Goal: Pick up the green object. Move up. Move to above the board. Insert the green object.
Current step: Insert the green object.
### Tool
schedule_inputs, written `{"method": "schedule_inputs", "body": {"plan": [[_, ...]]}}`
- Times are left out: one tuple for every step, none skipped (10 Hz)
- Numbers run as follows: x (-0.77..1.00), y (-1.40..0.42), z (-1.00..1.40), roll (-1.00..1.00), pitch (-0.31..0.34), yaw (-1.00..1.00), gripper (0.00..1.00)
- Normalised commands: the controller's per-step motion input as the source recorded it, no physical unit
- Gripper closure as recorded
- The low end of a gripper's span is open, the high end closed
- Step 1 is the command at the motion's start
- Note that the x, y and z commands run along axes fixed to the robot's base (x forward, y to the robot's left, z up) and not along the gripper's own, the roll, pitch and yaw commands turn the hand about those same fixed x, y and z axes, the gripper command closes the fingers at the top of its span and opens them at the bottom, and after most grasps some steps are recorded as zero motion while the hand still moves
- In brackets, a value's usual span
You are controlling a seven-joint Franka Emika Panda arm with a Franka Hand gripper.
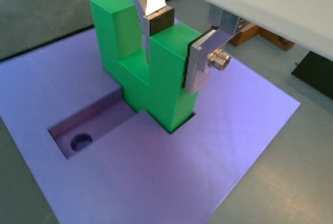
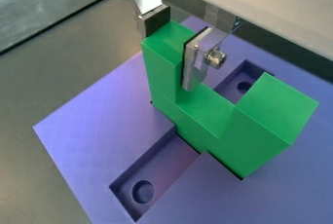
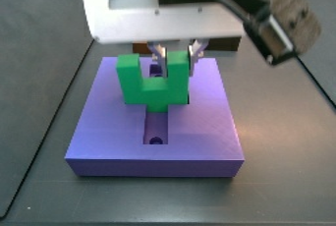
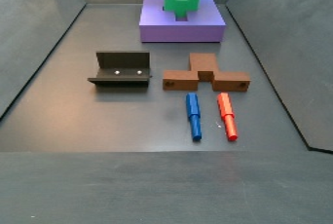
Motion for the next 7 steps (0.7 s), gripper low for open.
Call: {"method": "schedule_inputs", "body": {"plan": [[0.23, 0.00, -0.75, 0.01, -0.066, 0.00, 1.00], [0.41, 0.03, -0.80, 0.00, 0.000, -0.03, 1.00], [0.50, 0.05, -0.69, 0.00, 0.050, -0.22, 1.00], [0.38, 0.00, -0.33, 0.00, 0.049, -0.19, 1.00], [0.19, 0.00, -0.09, -0.03, 0.007, -0.09, 1.00], [0.07, 0.00, -0.03, -0.01, 0.000, -0.04, 1.00], [0.00, 0.00, 0.00, 0.00, 0.004, 0.00, 1.00]]}}
